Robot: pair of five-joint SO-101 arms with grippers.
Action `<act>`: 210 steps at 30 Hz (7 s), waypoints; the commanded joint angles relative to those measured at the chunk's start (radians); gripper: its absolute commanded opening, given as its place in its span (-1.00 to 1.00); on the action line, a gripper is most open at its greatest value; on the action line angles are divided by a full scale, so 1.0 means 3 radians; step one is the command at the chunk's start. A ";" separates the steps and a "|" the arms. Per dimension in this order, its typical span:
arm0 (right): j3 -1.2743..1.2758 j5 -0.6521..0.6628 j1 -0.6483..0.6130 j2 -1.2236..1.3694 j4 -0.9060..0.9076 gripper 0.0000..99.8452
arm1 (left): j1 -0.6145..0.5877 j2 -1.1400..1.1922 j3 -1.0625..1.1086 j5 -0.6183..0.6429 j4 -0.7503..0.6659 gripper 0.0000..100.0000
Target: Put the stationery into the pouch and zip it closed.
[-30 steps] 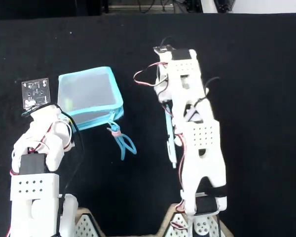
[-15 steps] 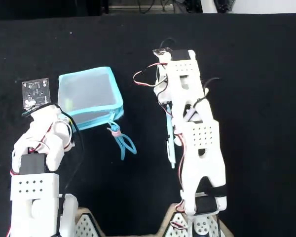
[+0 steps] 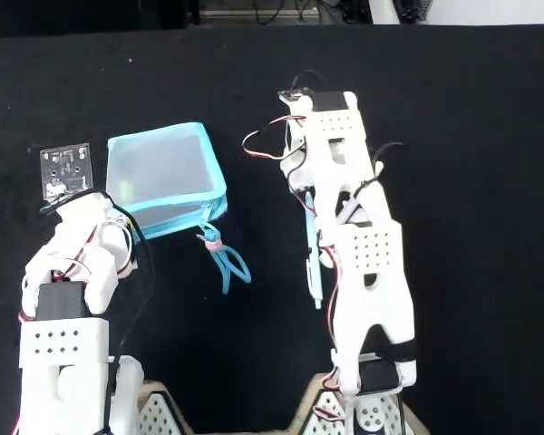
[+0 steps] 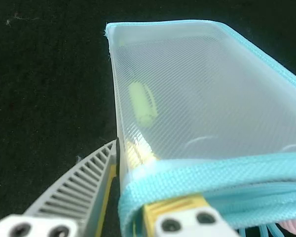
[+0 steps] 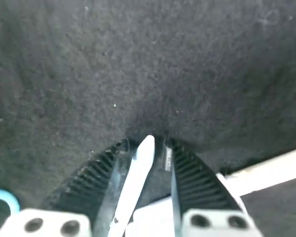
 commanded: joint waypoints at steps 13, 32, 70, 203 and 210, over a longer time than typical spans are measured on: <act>0.1225 -0.0056 0.0005 -0.0642 -0.0711 -0.77 | -0.0028 0.0000 -0.0013 -0.0036 -0.0046 -0.94; 0.0800 -0.0338 0.0005 -0.0647 -0.0450 -0.96 | -0.0028 0.0000 -0.0013 -0.0036 -0.0046 -0.94; 0.4401 -0.0358 -0.1217 -0.6836 -0.1995 -0.98 | -0.0028 0.0000 -0.0013 -0.0036 -0.0046 -0.94; 0.1762 -0.1386 0.0849 -0.1476 -0.1918 -0.60 | -0.0028 -0.0005 0.0003 -0.0036 -0.0046 -0.94; 0.0811 -0.1376 0.0844 -0.0770 -0.1437 -0.63 | -0.0028 -0.0005 0.0003 -0.0036 -0.0046 -0.94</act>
